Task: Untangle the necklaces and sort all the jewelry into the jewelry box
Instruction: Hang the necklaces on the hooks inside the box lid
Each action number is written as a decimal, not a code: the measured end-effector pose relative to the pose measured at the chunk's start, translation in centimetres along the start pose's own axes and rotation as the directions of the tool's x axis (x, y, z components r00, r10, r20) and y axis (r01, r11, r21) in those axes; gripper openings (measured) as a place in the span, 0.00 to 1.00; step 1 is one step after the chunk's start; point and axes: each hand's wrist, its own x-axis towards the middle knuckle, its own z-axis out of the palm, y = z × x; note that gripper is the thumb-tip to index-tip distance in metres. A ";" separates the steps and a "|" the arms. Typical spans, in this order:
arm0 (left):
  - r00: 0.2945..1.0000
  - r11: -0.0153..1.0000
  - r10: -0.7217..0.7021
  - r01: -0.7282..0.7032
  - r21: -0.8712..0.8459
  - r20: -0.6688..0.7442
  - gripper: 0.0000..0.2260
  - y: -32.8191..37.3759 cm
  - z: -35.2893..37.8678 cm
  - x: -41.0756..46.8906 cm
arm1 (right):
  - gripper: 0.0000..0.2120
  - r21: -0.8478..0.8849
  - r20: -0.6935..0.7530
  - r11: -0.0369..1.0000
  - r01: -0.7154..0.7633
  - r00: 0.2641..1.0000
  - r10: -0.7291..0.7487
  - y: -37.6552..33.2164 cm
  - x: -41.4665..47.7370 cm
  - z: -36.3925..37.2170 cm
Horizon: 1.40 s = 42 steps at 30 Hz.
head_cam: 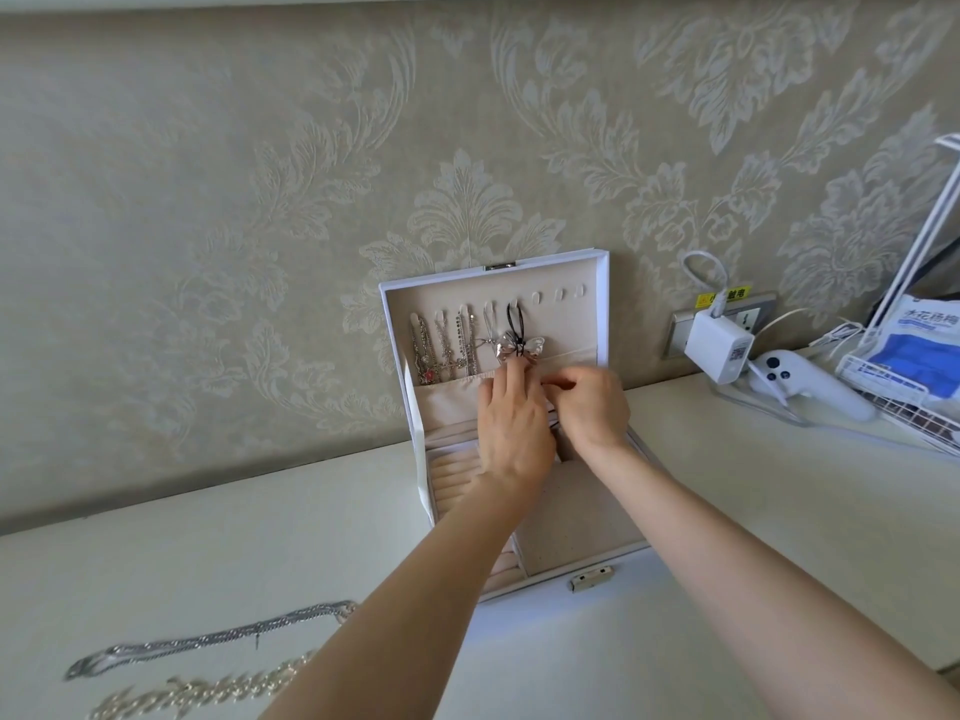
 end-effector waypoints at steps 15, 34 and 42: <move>0.993 0.997 -0.027 0.035 -0.069 0.117 0.17 0.3 -1.0 1.8 | 0.05 -0.227 -0.105 0.817 0.531 0.820 -0.562 -0.6 3.2 -1.2; 0.970 0.991 -0.090 0.064 0.117 0.228 0.15 -0.3 0.1 1.8 | 0.10 -0.270 -0.014 0.894 0.357 0.927 -0.375 2.0 0.6 -1.3; 0.967 0.993 -0.076 0.052 0.102 0.245 0.16 -0.5 -0.1 1.9 | 0.06 -0.114 -0.071 0.919 0.377 0.920 -0.386 1.5 2.4 -1.4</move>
